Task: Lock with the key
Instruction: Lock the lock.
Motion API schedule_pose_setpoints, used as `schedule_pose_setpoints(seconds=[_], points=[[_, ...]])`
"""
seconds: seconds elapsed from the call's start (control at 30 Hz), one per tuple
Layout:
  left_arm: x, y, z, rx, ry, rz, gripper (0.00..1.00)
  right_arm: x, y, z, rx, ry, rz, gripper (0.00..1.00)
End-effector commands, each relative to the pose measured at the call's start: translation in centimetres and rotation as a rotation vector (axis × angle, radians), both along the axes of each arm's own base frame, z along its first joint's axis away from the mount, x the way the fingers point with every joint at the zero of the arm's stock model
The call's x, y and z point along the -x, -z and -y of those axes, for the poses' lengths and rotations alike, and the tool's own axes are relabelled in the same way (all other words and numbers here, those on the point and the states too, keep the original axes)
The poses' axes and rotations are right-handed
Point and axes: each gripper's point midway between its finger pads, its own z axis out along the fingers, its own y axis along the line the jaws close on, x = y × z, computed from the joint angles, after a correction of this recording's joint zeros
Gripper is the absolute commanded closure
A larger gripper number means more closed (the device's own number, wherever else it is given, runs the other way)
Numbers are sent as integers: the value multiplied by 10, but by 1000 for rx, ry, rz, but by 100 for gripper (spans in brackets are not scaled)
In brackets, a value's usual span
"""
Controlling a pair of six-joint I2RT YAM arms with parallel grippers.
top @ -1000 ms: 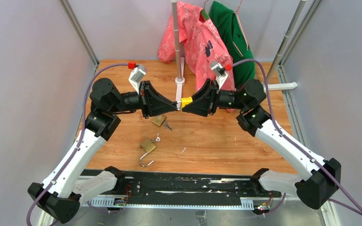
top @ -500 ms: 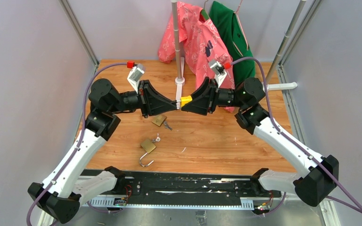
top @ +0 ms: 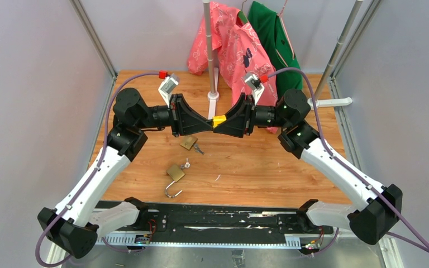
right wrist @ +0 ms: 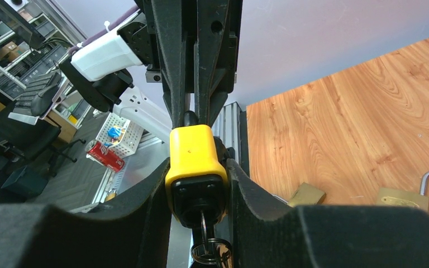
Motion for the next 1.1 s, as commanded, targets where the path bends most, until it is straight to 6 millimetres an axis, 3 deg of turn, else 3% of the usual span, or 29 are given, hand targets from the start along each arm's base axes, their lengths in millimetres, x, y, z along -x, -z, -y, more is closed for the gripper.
schedule_pose_setpoints(seconds=[0.0, 1.07], points=[[16, -4, 9, 10, 50, 44, 100, -6, 1, -21, -9, 14, 3, 100], [23, 16, 53, 0, 133, 25, 100, 0, -4, -41, -9, -76, 37, 100]])
